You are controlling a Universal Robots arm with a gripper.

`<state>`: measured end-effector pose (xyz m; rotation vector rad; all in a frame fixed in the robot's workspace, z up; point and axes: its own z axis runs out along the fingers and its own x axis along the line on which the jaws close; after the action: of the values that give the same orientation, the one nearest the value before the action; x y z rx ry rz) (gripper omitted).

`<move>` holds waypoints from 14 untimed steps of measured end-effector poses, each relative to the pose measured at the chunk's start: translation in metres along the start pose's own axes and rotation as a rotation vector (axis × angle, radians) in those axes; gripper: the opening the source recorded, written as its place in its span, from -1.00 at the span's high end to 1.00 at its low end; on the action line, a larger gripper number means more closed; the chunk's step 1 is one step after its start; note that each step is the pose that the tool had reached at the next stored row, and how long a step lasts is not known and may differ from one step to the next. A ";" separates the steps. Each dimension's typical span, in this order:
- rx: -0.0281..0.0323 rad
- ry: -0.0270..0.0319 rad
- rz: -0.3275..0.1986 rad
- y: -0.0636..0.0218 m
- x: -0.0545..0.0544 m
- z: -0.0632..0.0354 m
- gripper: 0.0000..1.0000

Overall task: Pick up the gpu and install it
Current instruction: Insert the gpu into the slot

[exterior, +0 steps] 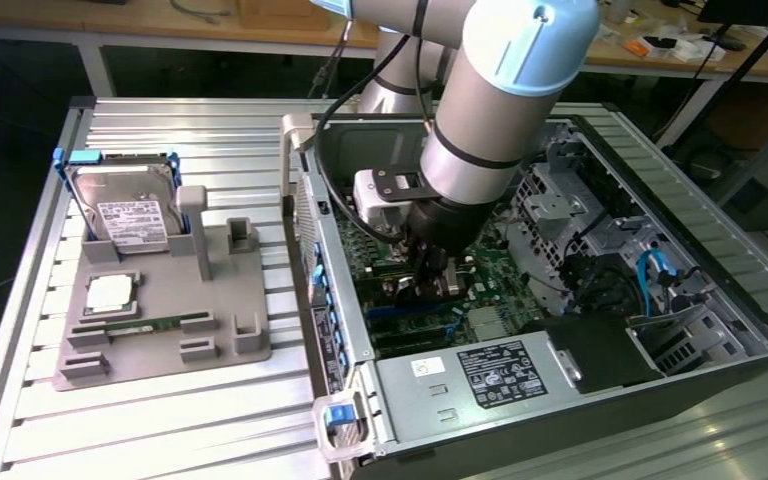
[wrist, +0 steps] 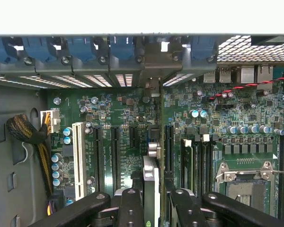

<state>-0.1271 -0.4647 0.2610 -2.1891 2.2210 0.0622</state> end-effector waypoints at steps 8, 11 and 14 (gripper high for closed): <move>0.0001 -0.0002 0.000 0.0000 0.000 -0.0012 0.46; 0.0000 0.0001 0.000 0.0000 0.000 -0.0019 0.46; 0.0002 -0.0003 0.000 0.0000 0.000 -0.0027 0.46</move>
<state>-0.1271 -0.4647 0.2637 -2.1888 2.2208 0.0624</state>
